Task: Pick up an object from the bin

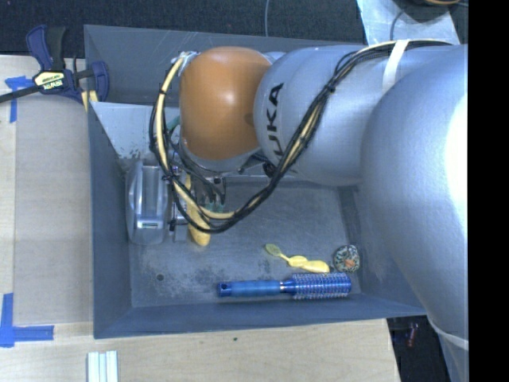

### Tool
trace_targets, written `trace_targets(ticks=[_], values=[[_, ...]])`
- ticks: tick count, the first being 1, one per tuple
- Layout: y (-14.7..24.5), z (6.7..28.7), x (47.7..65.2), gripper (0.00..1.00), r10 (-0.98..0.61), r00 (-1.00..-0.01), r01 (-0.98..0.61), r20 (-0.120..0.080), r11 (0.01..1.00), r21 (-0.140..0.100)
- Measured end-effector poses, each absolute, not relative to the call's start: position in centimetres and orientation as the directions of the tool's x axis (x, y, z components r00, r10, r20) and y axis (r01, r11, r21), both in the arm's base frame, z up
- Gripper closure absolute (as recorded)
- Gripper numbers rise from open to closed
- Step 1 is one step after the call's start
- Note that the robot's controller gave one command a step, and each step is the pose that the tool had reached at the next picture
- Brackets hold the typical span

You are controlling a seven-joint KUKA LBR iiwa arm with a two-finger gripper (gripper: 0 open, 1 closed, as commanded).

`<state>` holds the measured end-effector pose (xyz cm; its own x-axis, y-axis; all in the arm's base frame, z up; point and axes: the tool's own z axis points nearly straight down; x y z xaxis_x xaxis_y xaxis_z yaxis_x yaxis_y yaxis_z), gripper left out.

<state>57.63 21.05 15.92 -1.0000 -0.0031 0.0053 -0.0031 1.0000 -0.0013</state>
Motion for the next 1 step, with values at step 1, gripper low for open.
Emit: trace_targets(ticks=[1], values=[[20.94,16.42,57.82,0.00,0.000,-1.000,0.000,-0.002,1.000,0.001]])
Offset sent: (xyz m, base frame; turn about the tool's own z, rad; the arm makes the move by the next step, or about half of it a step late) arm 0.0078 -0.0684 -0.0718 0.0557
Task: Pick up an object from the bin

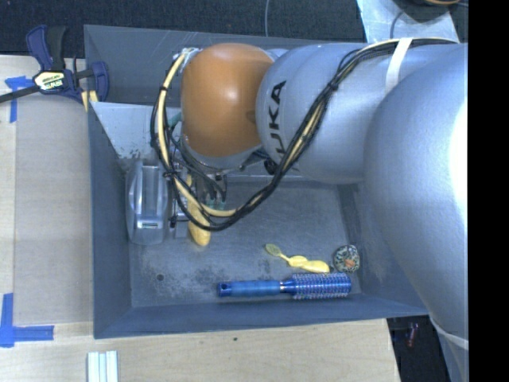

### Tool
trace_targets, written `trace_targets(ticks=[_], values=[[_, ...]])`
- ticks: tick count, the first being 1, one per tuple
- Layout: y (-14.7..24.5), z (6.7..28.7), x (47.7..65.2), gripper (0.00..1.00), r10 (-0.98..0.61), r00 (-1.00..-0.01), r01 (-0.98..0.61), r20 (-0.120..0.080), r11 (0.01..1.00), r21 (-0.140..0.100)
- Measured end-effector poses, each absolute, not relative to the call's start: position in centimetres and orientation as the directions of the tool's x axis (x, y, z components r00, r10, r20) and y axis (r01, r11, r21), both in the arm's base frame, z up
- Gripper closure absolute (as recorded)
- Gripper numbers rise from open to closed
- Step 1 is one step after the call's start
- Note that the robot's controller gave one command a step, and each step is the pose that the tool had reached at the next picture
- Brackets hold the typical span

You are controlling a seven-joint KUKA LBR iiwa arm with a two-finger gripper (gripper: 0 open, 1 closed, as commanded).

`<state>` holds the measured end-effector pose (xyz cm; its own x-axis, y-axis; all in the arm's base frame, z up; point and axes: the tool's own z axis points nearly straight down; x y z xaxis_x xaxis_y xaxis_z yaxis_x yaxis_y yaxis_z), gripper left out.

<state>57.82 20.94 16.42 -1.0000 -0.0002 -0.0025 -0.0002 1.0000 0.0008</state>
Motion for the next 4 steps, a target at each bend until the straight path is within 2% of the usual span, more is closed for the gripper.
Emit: trace_targets(ticks=[1,2,4], values=[[14.3,9.0,58.7,0.00,0.051,-0.999,0.051,-0.009,0.999,0.003],[12.3,7.0,61.9,1.00,0.023,-1.000,0.023,-0.017,1.000,0.009],[12.4,7.0,62.3,1.00,0.033,-0.999,0.033,-0.021,0.999,0.010]])
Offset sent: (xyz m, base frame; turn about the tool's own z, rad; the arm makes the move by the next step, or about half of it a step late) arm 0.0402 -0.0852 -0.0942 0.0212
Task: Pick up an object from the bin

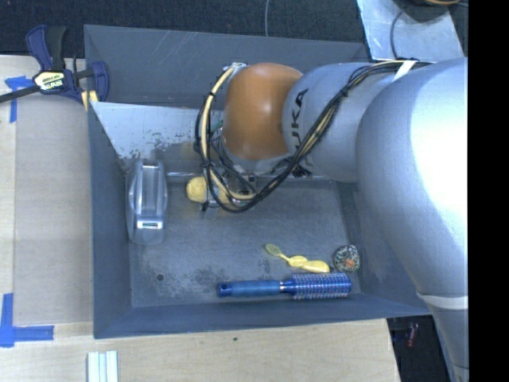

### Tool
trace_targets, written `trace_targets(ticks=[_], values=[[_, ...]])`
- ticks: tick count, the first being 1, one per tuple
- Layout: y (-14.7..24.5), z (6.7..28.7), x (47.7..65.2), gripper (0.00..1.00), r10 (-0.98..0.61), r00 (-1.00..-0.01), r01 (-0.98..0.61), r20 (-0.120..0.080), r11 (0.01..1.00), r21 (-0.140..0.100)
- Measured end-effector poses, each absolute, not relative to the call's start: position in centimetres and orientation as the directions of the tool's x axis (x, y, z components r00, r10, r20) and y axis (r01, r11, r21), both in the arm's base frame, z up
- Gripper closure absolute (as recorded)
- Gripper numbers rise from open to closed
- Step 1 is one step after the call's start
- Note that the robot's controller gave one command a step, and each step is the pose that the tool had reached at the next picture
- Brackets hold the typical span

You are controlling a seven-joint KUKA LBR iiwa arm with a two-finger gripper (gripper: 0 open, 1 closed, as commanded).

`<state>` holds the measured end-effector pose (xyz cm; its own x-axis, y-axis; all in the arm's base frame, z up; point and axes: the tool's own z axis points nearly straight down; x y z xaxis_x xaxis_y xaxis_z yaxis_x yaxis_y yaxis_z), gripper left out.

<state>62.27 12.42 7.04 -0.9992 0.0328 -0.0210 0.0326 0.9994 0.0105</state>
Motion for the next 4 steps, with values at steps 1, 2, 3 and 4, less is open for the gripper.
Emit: trace_targets(ticks=[1,2,3,4], values=[[11.2,13.9,61.4,1.00,-0.005,-1.000,-0.006,-0.018,1.000,0.009],[11.4,10.5,62.3,1.00,0.033,-0.999,0.033,-0.023,0.999,0.011],[9.9,8.7,62.6,1.00,-0.001,-1.000,-0.001,-0.031,1.000,0.009],[10.3,14.4,62.0,1.00,0.008,-1.000,0.008,-0.023,1.000,0.010]])
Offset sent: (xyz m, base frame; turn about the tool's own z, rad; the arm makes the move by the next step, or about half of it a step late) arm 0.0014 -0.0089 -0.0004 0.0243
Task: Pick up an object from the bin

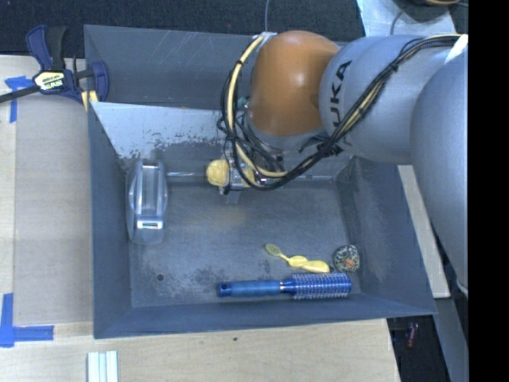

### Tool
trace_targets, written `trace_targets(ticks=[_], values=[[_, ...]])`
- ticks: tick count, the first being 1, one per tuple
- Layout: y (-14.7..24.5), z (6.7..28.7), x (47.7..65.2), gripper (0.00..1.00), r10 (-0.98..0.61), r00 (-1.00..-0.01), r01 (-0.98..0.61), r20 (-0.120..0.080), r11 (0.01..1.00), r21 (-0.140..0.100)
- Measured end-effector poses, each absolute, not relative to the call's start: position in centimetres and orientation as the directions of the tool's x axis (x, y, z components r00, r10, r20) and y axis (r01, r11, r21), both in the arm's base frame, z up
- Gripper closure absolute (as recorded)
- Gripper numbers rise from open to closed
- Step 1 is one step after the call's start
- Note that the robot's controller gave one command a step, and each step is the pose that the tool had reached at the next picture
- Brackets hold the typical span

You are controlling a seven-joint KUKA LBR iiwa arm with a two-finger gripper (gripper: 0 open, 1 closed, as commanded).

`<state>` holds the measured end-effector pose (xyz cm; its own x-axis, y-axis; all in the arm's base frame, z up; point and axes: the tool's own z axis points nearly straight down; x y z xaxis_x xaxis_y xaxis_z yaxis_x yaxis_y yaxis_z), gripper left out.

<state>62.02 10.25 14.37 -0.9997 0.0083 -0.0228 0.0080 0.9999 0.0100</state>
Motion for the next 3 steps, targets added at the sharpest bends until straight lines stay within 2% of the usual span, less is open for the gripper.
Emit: trace_targets(ticks=[1,2,3], values=[[10.0,13.7,62.6,1.00,0.019,-0.999,0.018,-0.040,1.000,0.012],[9.1,10.5,62.8,1.00,0.082,-0.996,0.081,-0.030,0.997,0.013],[9.9,18.7,61.9,1.00,0.030,-0.999,0.030,-0.029,0.999,0.012]])
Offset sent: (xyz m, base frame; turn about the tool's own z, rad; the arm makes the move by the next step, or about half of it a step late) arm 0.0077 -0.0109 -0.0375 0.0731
